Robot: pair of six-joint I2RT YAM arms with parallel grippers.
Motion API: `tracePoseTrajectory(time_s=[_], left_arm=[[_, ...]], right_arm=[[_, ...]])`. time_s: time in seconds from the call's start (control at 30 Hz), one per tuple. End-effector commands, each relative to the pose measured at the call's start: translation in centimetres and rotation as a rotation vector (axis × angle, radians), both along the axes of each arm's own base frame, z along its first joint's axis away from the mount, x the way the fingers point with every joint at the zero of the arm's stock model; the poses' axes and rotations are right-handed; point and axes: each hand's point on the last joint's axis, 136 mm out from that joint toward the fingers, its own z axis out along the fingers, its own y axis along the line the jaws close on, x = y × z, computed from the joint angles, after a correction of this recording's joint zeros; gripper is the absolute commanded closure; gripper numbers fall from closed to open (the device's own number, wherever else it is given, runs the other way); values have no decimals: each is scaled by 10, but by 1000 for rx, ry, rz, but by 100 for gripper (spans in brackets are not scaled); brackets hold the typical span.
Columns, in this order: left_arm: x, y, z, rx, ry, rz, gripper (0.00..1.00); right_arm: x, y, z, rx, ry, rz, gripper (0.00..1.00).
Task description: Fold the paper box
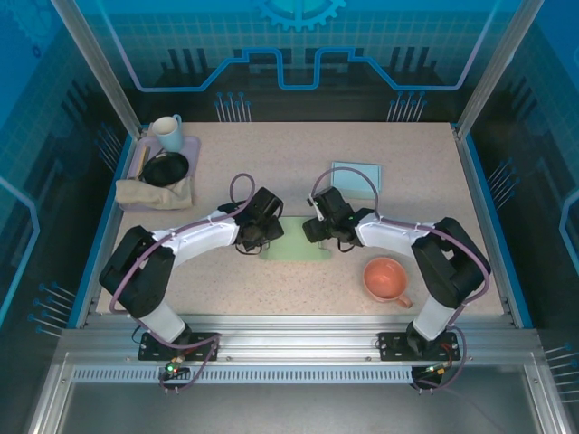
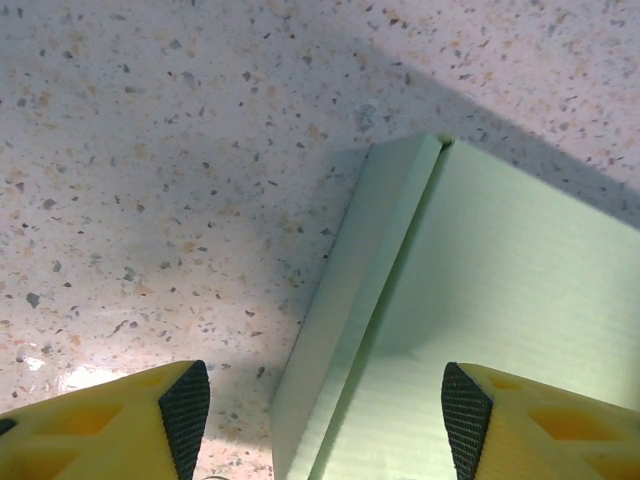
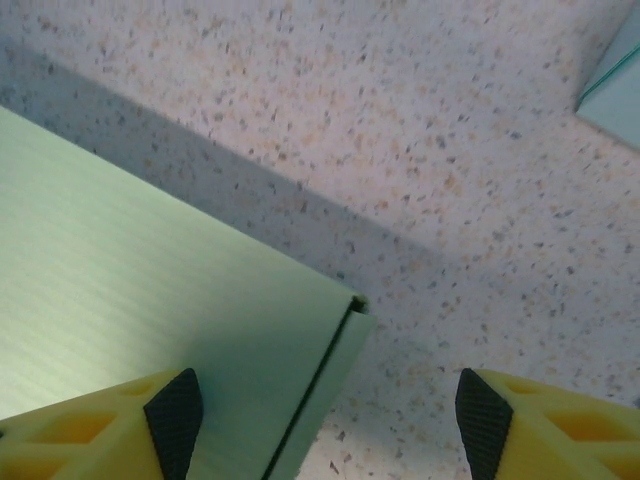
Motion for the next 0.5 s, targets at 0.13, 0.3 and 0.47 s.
tracePoseTrajectory(time_s=[0.13, 0.3, 0.47], left_arm=[[8, 25, -15, 20, 8, 39, 34], [19, 34, -8, 13, -22, 55, 34], [17, 32, 1, -16, -17, 48, 32]], right_arm=[[0, -10, -19, -22, 33, -117, 28], [2, 6, -21, 64, 66, -136, 29], [4, 15, -20, 142, 75, -163, 35]])
